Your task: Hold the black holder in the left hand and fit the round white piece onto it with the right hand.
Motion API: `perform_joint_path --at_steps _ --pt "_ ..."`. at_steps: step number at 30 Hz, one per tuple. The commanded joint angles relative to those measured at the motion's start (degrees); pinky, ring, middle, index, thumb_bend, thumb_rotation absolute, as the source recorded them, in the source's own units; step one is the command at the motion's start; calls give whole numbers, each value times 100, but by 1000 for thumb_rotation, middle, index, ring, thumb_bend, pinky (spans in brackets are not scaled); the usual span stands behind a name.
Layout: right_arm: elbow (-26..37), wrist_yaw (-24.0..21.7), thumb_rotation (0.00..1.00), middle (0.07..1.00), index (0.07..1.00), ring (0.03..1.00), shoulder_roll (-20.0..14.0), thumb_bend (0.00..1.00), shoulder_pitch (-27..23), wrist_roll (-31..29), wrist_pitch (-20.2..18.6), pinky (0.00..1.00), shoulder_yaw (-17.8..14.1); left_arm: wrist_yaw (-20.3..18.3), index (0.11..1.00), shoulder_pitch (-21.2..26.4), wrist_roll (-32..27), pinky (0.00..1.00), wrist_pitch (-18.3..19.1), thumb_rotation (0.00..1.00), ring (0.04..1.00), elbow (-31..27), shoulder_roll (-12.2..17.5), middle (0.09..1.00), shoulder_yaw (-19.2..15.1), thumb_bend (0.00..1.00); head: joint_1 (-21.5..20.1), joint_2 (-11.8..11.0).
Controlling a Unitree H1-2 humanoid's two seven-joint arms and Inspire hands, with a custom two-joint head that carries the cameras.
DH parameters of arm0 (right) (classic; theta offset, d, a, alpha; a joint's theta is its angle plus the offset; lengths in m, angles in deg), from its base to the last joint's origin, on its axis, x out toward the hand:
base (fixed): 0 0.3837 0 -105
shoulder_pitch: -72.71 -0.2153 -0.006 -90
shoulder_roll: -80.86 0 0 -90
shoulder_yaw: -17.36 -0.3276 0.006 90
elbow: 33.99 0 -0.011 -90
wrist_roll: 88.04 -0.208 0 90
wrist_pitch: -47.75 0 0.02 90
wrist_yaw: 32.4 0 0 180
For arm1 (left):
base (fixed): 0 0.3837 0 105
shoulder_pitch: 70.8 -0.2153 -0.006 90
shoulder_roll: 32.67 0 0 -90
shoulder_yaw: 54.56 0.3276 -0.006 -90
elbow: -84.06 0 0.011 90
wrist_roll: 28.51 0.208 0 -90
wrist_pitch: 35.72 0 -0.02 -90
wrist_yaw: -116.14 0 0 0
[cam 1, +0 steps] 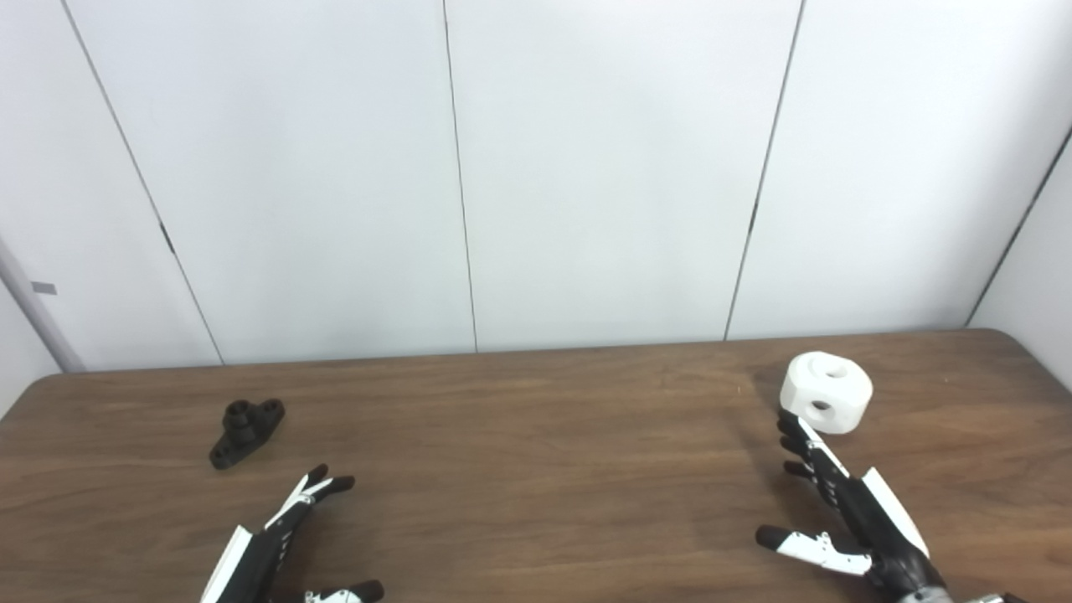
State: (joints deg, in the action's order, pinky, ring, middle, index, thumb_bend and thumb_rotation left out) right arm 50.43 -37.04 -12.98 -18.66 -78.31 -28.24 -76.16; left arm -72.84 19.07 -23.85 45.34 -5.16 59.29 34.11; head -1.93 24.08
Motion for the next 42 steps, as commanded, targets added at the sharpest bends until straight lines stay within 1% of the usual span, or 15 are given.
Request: perform_joint_path --at_steps 1,3,7,11,16,23,26,28,30,33,35,38,42 --pt "-217 53 599 962 961 943 153 966 369 -4 58 864 106 -18 855 -107 24 1000 125 197 1000 -53 2 1000 53 863 -5 -7" --pt "-222 53 596 963 962 946 152 960 367 -15 86 883 107 -18 854 -104 7 1000 131 196 1000 -50 -5 1000 48 868 -5 -7" --pt "-227 65 605 961 961 942 135 965 360 21 76 876 107 1 855 -103 68 1000 162 206 1000 -80 -7 1000 63 871 37 17" --pt "-235 30 594 962 962 946 116 960 366 -55 110 882 92 29 855 -121 123 1000 178 223 1000 -128 -22 1000 71 876 90 41" --pt "-218 36 597 960 959 946 81 957 397 -52 162 888 84 88 841 -157 88 1000 83 198 1000 -149 -89 1000 21 863 183 89" --pt "-180 -27 569 959 958 944 3 933 467 -194 218 878 38 758 783 -239 746 1000 -43 182 1000 -494 -349 1000 -149 822 399 135" --pt "-180 -41 559 961 960 942 -36 913 483 -222 253 874 26 960 770 -231 976 1000 -94 182 1000 -608 -430 1000 -222 817 444 137" --pt "-183 -47 569 959 959 943 -51 925 489 -242 222 888 9 1061 765 -225 1085 1000 -49 190 1000 -704 -477 1000 -262 815 462 139" --pt "-214 -53 574 959 959 944 -60 931 480 -284 241 893 -10 1155 766 -198 1215 1000 86 197 1000 -844 -532 1000 -313 813 521 133" --pt "-263 -74 566 957 958 944 -82 929 461 -346 281 893 -27 1306 773 -120 1360 1000 187 202 1000 -943 -595 1000 -387 822 632 117" --pt "-283 -91 557 957 959 944 -102 918 452 -362 286 895 -32 1404 776 -55 1451 1000 203 201 1000 -974 -627 1000 -450 827 695 109" --pt "-344 -106 550 961 962 954 -121 906 430 -385 330 923 -37 1562 783 63 1544 1000 94 204 1000 -943 -592 1000 -552 821 743 92" --pt "-381 -98 572 959 960 949 -147 921 424 -367 343 896 -40 1689 790 235 1682 1000 293 233 1000 -1040 -531 1000 -758 833 857 86"
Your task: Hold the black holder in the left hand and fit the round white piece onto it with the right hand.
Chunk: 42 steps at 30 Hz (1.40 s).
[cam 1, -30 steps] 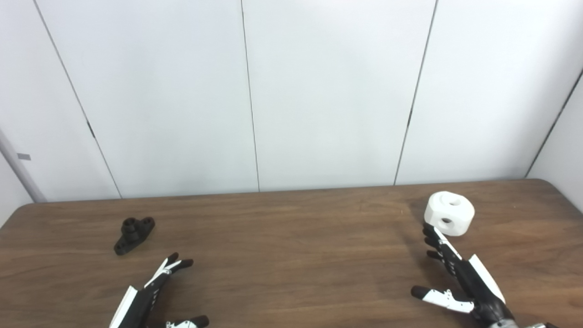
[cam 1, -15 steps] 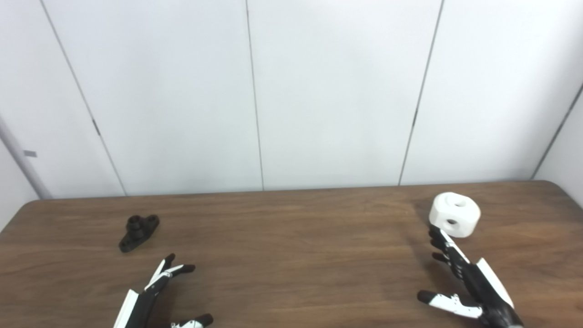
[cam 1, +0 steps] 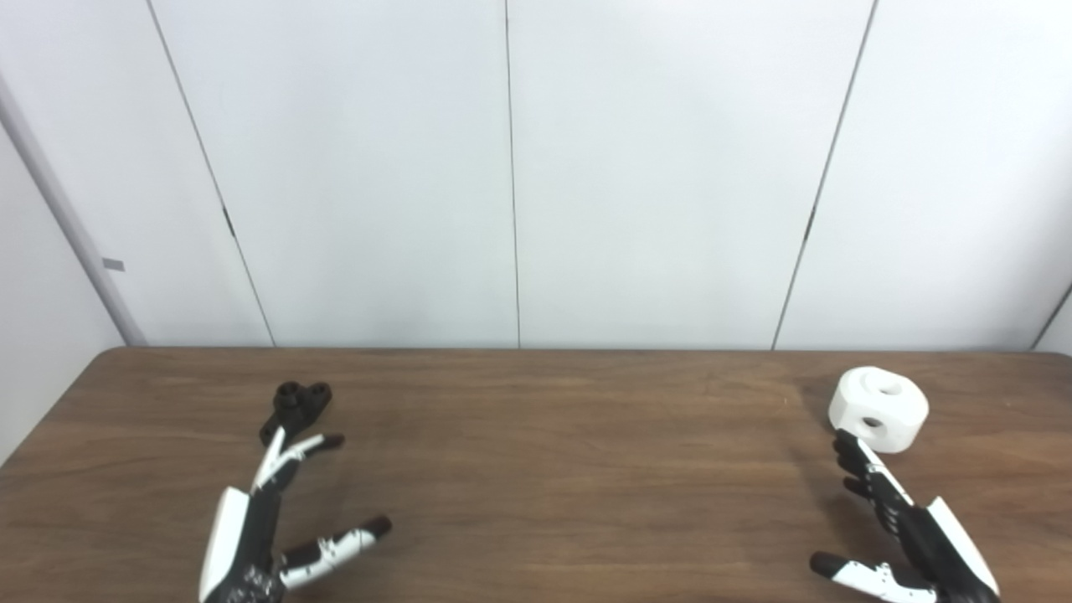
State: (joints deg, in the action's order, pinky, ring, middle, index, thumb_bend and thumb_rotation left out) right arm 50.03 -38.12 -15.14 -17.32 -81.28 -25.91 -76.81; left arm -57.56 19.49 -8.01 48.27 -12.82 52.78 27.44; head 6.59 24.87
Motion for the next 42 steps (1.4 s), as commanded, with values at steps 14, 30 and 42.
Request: perform_joint_path --at_steps 14,30,42 --pt "-305 -162 587 978 975 978 -20 945 353 -325 17 935 -62 675 781 774 645 1000 1126 297 1000 -475 99 1000 -530 897 605 -6" --pt "-372 -136 610 982 982 974 -143 887 402 -133 210 955 -170 1421 809 1859 1788 1000 2672 353 1000 460 29 1000 -242 917 1447 -172" --pt "-306 -174 646 997 1000 994 -156 921 499 -209 230 1000 -237 1736 830 2525 1967 1000 3222 353 1000 1483 168 1000 11 951 1710 -152"
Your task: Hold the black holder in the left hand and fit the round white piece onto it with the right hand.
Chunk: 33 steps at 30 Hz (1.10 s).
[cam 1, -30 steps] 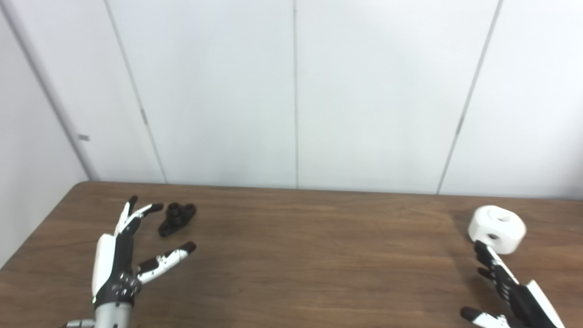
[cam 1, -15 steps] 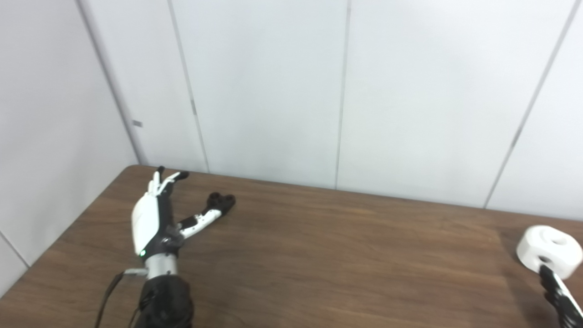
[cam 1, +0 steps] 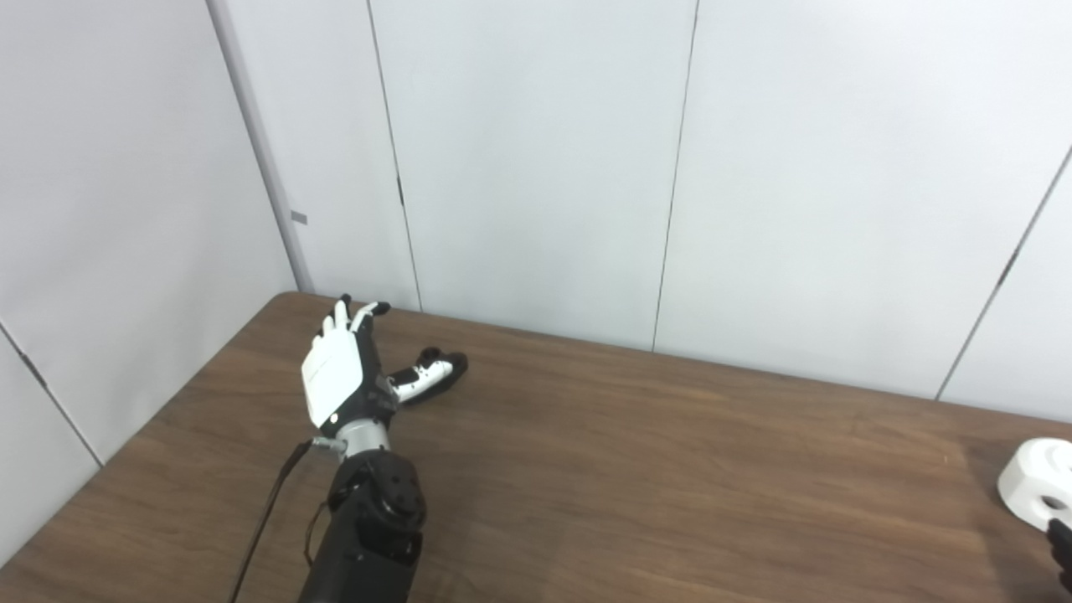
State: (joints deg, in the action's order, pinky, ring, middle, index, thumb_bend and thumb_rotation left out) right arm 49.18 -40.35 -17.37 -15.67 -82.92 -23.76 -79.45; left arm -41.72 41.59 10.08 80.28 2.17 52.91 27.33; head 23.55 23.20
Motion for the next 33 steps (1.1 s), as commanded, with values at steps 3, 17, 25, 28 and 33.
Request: perform_joint_path --at_steps 3,17,25,28,33 --pt "-161 42 660 998 1000 997 60 932 380 -44 2 1000 11 224 842 459 151 1000 65 354 1000 313 195 1000 101 955 37 36" --pt "20 -84 654 1000 1000 1000 42 939 528 -278 -44 1000 -50 262 863 783 207 1000 88 374 1000 1275 247 1000 136 995 83 77" --pt "165 -133 643 1000 1000 1000 27 946 626 -349 -116 1000 -99 200 845 685 178 1000 90 335 1000 1320 343 1000 263 992 92 145" --pt "157 -159 637 1000 1000 1000 5 938 648 -393 -67 1000 -115 145 822 655 240 1000 91 316 1000 1343 365 1000 263 990 81 187" --pt "197 -189 644 1000 1000 1000 -31 939 684 -418 -111 1000 -135 51 767 612 376 1000 90 285 1000 1387 350 1000 191 986 70 245"
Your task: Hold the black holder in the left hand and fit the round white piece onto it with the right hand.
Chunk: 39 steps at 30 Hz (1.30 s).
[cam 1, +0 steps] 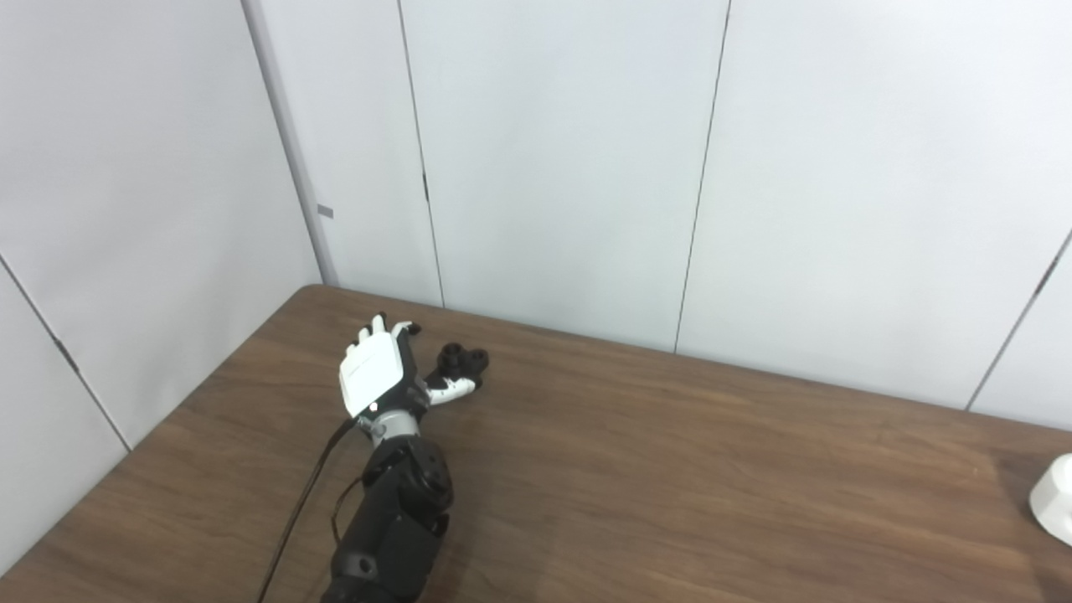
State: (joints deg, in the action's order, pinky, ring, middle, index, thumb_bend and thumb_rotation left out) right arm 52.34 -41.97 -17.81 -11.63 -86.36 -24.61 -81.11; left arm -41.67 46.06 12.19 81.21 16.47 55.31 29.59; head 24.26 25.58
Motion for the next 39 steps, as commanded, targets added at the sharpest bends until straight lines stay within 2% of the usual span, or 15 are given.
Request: perform_joint_path --at_steps 1,5,10,16,25,31,35,39 --pt "-110 -33 646 1000 1000 1000 8 944 287 -85 -38 1000 26 24 761 158 188 1000 -3 281 1000 -44 102 1000 -53 985 3 12" --pt "-80 -1 654 976 974 978 -9 939 316 -19 39 994 21 -96 744 127 228 1000 -2 263 1000 7 62 1000 -155 987 11 52" --pt "-35 6 674 921 925 908 -18 996 342 -24 1 878 30 -242 714 102 323 1000 -2 251 1000 152 62 1000 -187 993 -10 63" --pt "-49 14 691 892 889 865 -35 1000 351 -74 63 761 51 -554 685 91 581 1000 -1 242 1000 295 17 1000 -296 995 15 42" --pt "114 46 717 874 865 837 -36 1000 431 -68 -71 664 78 -945 691 90 1056 1000 -1 260 1000 410 -67 1000 -467 998 -67 72" --pt "284 80 733 873 863 826 -32 1000 539 -60 -135 625 118 -1140 688 121 1119 1000 -2 263 1000 471 -91 1000 -547 998 -156 106" --pt "414 131 747 870 859 822 -32 1000 615 -23 -222 597 151 -1160 728 181 1119 1000 -2 289 1000 569 -63 1000 -459 1000 -194 134" --pt "499 147 750 862 853 811 -27 1000 659 -67 -263 578 189 -1121 703 230 1109 1000 -1 287 1000 641 -82 1000 -343 1000 -249 154"
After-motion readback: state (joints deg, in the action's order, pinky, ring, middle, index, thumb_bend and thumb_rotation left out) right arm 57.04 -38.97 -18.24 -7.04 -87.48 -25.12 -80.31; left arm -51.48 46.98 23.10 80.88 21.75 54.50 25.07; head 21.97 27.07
